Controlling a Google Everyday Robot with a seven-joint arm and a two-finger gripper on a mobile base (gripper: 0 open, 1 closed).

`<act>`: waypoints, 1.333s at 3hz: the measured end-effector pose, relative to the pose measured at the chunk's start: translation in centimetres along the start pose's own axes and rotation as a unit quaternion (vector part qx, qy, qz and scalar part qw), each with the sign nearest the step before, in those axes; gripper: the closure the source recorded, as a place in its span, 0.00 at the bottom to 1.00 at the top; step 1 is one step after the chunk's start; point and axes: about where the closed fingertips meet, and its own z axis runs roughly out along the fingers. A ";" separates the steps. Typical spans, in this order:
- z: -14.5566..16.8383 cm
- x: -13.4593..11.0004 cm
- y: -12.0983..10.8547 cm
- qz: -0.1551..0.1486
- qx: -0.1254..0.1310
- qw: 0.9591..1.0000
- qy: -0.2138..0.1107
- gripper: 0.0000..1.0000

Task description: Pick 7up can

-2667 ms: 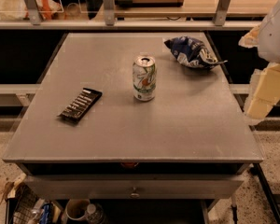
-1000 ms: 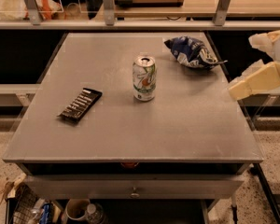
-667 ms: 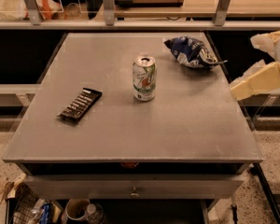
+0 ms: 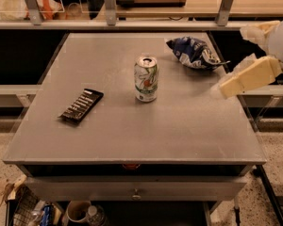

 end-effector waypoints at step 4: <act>11.7 2.3 0.0 -0.014 -0.033 0.999 0.003 0.00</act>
Offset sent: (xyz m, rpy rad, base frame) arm 0.0338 0.0777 -0.0451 -0.0309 0.0367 0.0977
